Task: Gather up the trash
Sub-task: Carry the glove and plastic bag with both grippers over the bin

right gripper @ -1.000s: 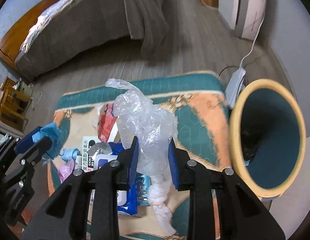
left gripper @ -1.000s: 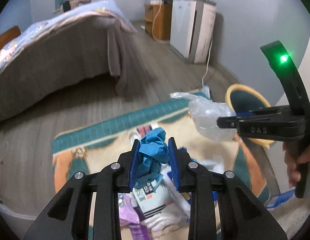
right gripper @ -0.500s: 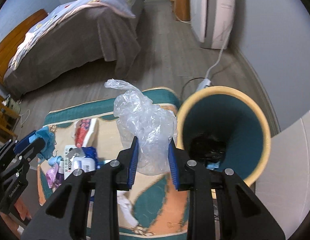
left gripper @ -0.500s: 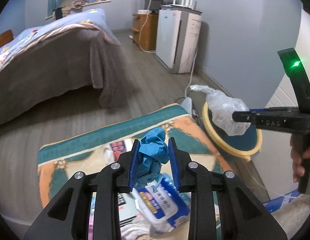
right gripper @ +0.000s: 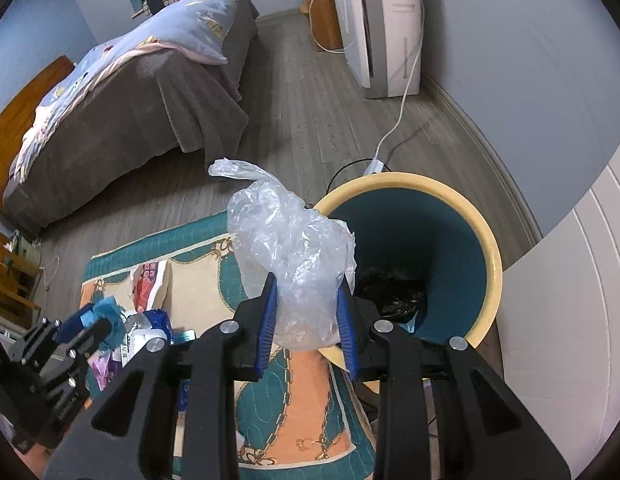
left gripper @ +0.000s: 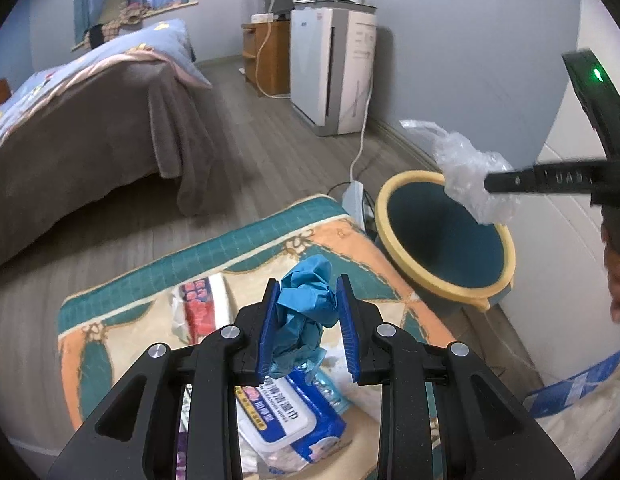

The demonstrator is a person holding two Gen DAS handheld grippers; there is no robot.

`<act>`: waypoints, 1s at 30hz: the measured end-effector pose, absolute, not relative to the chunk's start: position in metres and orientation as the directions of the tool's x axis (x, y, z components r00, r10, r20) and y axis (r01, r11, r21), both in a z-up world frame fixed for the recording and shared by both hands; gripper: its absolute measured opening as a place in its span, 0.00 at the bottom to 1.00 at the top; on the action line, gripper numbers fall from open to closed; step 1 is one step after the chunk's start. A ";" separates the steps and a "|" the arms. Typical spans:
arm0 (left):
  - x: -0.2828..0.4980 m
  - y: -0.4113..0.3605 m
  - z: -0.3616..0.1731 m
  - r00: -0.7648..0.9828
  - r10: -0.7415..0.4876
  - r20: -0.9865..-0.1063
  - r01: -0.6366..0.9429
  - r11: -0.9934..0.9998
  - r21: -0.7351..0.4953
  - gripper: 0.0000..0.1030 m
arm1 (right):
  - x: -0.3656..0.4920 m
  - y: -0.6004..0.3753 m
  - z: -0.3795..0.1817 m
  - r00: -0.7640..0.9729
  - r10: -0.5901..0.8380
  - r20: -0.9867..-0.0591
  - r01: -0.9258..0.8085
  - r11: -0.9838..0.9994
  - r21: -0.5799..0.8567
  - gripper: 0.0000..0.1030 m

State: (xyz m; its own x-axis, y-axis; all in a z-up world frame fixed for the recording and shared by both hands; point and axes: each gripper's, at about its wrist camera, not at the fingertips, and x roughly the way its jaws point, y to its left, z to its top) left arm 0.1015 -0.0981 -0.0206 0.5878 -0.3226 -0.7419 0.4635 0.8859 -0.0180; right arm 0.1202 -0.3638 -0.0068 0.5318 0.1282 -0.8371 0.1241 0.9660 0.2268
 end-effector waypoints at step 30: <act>0.104 -0.207 -0.045 0.489 -0.373 -0.788 0.556 0.830 -0.047 0.29 | 0.134 -0.440 -0.074 0.416 0.084 -0.906 0.256 0.945 0.205 0.27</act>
State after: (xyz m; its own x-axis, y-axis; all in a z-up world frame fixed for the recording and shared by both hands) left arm 0.1041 -0.2067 -0.0448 0.4893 -0.3728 -0.7884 0.5564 0.8296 -0.0470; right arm 0.1338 -0.4401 -0.0744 0.4160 0.0838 -0.9055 0.2560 0.9447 0.2051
